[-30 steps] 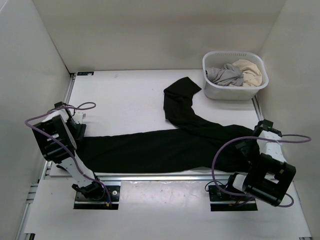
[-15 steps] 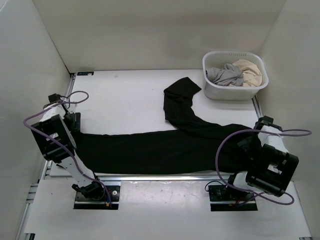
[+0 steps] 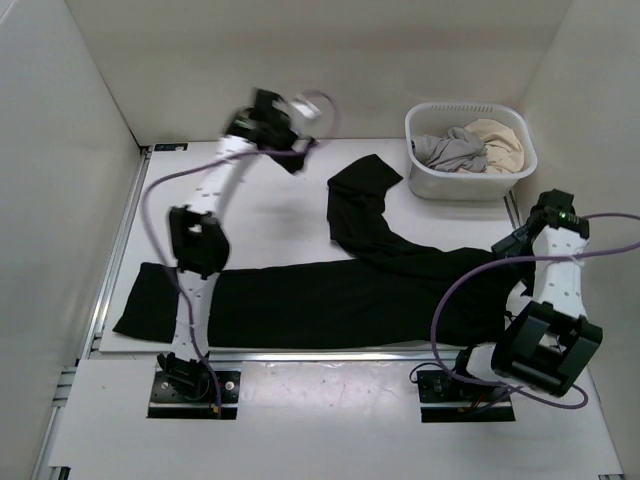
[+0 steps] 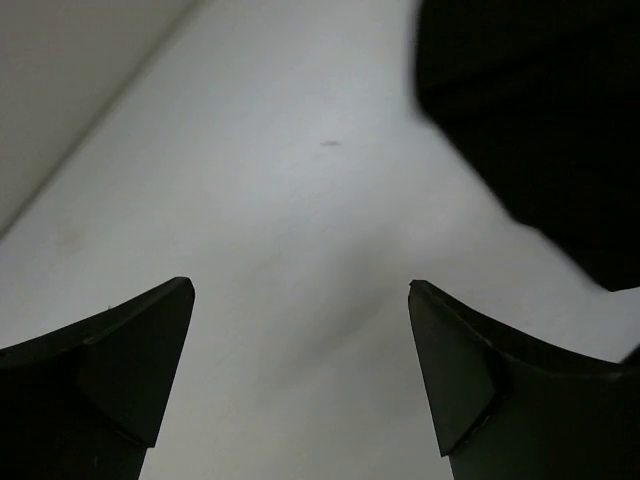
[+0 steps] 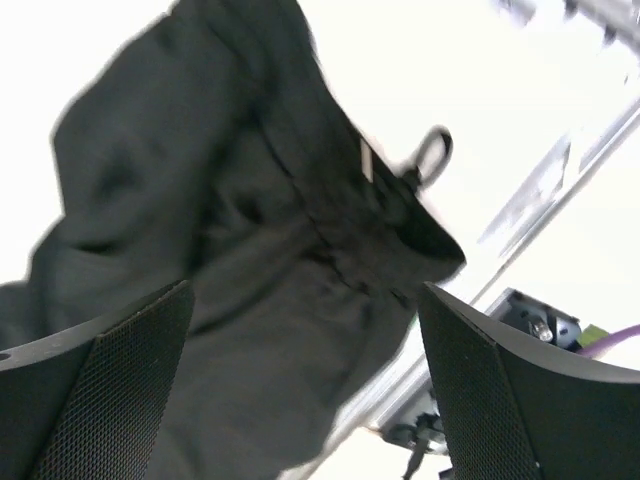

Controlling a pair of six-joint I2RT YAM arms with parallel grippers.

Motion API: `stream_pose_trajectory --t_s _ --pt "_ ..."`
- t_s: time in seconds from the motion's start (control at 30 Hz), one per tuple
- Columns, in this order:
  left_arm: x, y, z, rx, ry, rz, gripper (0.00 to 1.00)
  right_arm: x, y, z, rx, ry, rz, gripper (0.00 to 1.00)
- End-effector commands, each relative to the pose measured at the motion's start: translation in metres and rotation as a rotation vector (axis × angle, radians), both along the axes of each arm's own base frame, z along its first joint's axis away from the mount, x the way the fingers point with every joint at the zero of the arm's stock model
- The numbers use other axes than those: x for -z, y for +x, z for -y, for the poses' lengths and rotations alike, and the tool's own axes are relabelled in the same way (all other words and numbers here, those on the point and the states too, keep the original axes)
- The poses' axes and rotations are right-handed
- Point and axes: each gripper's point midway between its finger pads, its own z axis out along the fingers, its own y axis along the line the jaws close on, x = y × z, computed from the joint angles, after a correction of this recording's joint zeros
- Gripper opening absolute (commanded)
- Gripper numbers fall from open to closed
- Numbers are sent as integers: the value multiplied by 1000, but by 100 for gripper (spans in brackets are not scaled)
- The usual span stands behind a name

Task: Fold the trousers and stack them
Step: Flatten the trousers out

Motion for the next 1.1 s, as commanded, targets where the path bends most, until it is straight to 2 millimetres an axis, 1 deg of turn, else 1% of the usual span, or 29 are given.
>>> stream_pose_trajectory --t_s 0.0,0.03,0.1,0.13,0.17,0.2,0.23,0.3,0.33,0.37,0.4,0.43,0.5,0.53,0.57,0.6,0.67,0.7,0.73,0.77,0.8,0.83,0.87,0.9,0.93,0.97,1.0,1.03,1.07 --pt "94 -22 87 184 89 -133 100 -25 34 21 2 -68 58 96" --pt "98 -19 103 216 63 -101 100 -21 42 25 -13 -67 43 96" --pt "107 -17 134 253 -28 -83 100 -17 50 27 -24 -60 42 96" --pt "116 -10 150 271 -53 -67 100 -16 57 30 -35 -67 50 96" --pt "119 -4 153 262 -64 -65 100 -16 58 28 -39 -56 55 96" --pt "121 -6 167 268 -91 -77 100 -14 61 30 -39 -58 59 96" --pt "133 -8 174 283 -93 -92 100 -9 65 31 -51 -67 69 96" --pt "142 -13 179 282 -94 -118 100 -3 69 30 -80 -58 87 96" --pt "161 -24 183 293 -78 -160 100 4 74 32 -89 -61 88 96" --pt "170 -28 181 292 -71 -180 100 8 74 32 -89 -56 76 96" --pt "178 -37 187 305 -62 -201 100 12 77 34 -99 -57 70 96" --pt "186 -41 185 297 -60 -226 100 25 77 33 -100 -38 31 96" --pt "200 -61 192 325 -49 -274 100 31 89 33 -120 -13 37 96" --pt "206 -67 194 333 -42 -289 93 35 99 37 -121 -8 28 96" --pt "213 -72 192 324 -39 -313 89 37 102 38 -109 2 15 96" --pt "213 -72 192 324 -39 -314 86 48 98 40 -93 13 -46 96" --pt "220 -82 194 328 -69 -361 76 51 103 44 -81 14 -76 96" --pt "214 -83 197 339 -83 -357 73 62 97 41 -73 39 -123 95" --pt "210 -92 204 361 -108 -374 61 62 98 40 -75 47 -120 95" --pt "210 -96 209 372 -106 -375 51 71 93 38 -75 56 -139 91" --pt "206 -98 210 379 -114 -377 38 72 92 34 -75 54 -132 87" --pt "206 -102 214 381 -116 -383 21 77 90 31 -68 66 -133 80" --pt "203 -103 214 374 -121 -387 14 76 89 31 -68 62 -123 63" --pt "198 -106 212 373 -120 -390 14 75 88 30 -68 57 -113 55" --pt "194 -106 210 367 -114 -384 14 77 89 29 -65 47 -116 43" --pt "192 -105 203 342 -89 -370 14 74 90 26 -78 34 -111 32" --pt "187 -107 189 323 -65 -370 14 74 87 24 -86 29 -131 17" --pt "185 -109 177 297 -45 -376 14 67 93 24 -97 6 -124 10" --pt "194 -110 153 245 -16 -398 14 61 94 23 -119 -46 -137 6"
